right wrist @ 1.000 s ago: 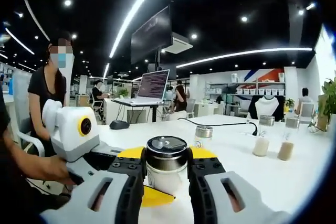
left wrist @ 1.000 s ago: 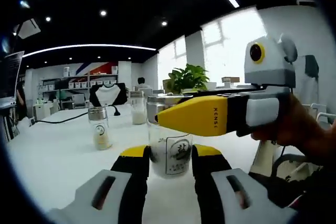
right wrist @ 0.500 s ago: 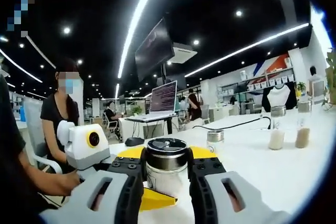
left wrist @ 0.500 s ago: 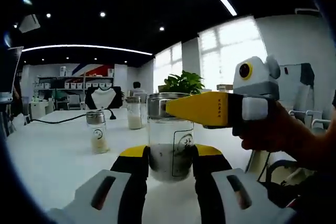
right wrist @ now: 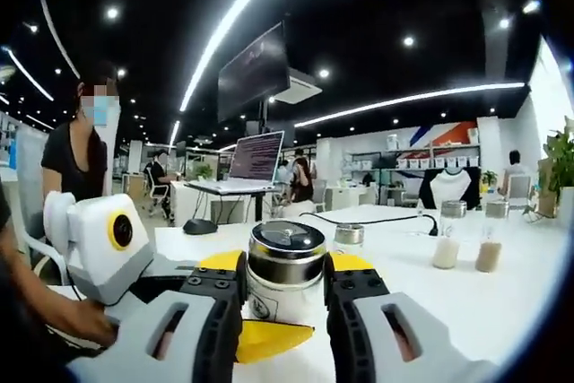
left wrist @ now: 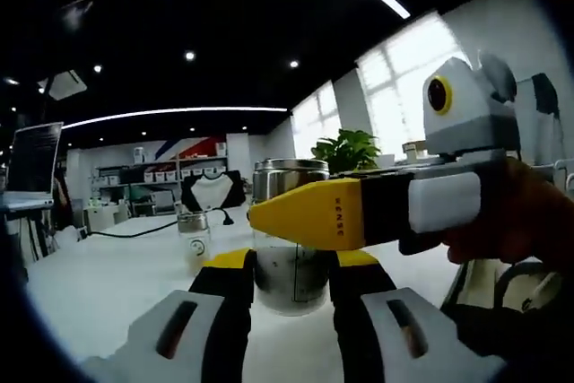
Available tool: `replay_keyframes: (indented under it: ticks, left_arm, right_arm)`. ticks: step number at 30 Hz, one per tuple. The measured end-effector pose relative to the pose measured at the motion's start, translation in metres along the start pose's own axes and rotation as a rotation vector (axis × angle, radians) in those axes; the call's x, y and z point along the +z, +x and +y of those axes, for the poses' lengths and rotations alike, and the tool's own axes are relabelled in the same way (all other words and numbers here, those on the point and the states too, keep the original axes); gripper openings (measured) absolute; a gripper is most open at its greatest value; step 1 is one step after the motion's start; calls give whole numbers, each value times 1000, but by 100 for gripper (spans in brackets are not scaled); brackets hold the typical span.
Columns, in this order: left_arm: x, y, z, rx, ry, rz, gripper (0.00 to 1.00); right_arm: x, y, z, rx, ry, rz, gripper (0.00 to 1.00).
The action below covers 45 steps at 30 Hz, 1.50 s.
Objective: Rotate the seasoning bottle until the label or dispensing opening points toward the visible target arrow and the bottle remains upright within the marked orientation range
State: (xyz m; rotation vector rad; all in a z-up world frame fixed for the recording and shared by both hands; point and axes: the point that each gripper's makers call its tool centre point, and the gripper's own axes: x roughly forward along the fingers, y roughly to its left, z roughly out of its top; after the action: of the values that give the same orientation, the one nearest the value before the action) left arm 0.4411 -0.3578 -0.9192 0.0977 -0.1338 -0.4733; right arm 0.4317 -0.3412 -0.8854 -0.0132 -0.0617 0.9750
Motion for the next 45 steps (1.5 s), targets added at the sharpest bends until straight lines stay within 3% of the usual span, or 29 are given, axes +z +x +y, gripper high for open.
replay_keyframes:
  ticks: [9, 11, 16, 22, 27, 32, 36, 39, 42, 45]
  left_arm:
    - [-6, 2, 4, 12, -50, 14, 35]
    - [-8, 4, 3, 8, -38, 27, 35]
    - [-2, 5, 4, -13, -33, -5, 35]
    - [-4, 5, 3, -25, 4, 22, 36]
    - [-14, 7, 3, -39, 2, 98, 52]
    - [-16, 6, 2, -77, -19, 106, 63]
    - [-15, 3, 2, -99, -91, 116, 81]
    - [-19, 1, 2, -109, -78, 140, 90]
    - [-29, -2, 3, -116, -41, 196, 97]
    - [-27, -6, 4, -119, -99, 191, 100]
  right_arm:
    - [3, 4, -2, -7, -2, 17, 30]
    - [1, 3, -4, -14, 5, 47, 30]
    - [7, 3, -10, -7, 32, 19, 29]
    - [1, 10, -22, -2, 4, 44, 29]
    - [-2, 15, -34, -7, 7, 56, 29]
    - [-6, 22, -49, -12, -4, 73, 29]
    - [-12, 25, -62, -20, 7, 82, 29]
    - [-16, 29, -73, -24, 6, 96, 29]
    - [-18, 32, -81, -26, 1, 106, 29]
    - [-18, 37, -89, -31, -8, 113, 29]
